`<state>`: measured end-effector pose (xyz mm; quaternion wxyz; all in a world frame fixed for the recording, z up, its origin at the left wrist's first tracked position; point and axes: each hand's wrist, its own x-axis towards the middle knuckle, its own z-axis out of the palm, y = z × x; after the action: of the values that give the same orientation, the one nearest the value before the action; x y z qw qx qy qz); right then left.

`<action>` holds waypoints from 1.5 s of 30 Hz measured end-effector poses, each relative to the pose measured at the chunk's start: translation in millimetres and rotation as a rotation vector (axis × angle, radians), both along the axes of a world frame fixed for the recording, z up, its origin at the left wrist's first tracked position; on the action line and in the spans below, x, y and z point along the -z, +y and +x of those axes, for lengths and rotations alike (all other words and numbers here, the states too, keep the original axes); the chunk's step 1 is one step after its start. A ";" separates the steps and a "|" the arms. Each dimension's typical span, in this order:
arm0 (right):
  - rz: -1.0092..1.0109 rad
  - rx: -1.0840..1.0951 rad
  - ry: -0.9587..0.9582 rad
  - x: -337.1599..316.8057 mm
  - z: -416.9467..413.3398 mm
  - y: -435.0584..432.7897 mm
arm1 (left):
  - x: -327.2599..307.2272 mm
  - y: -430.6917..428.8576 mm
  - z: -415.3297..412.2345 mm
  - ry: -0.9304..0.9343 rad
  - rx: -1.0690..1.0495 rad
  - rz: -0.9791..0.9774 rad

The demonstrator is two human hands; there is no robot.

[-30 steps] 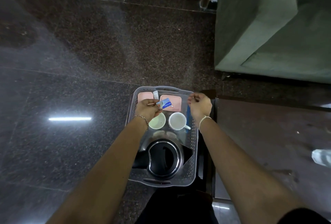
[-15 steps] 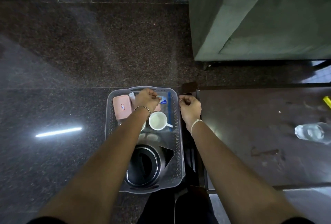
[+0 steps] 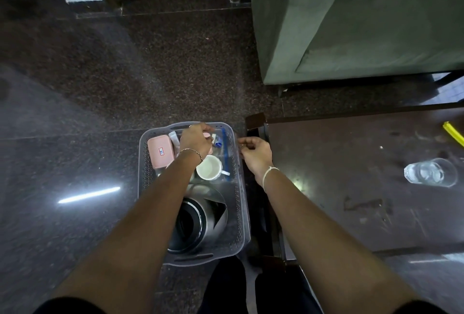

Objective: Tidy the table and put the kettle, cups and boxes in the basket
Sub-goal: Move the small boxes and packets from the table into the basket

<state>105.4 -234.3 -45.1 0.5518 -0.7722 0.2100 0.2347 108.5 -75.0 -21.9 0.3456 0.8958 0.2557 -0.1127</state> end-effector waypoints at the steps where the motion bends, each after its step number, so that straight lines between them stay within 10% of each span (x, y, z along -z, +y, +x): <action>1: 0.010 -0.009 0.006 -4.9 -0.5 -3.1 | -7.0 -2.8 -2.6 -0.008 -0.023 -0.021; 22: 0.419 0.008 0.034 -138.7 -67.6 -169.9 | -116.7 -227.6 -106.6 -0.257 -0.537 -0.576; 45: 0.336 0.289 -0.146 -181.1 -149.5 -478.8 | -151.4 -511.5 -149.5 -0.205 -0.067 -0.701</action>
<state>-44.1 -713.1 135.9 0.7143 -0.6462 0.2359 0.1286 -41.1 -586.5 129.6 0.6591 0.7205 0.1949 -0.0917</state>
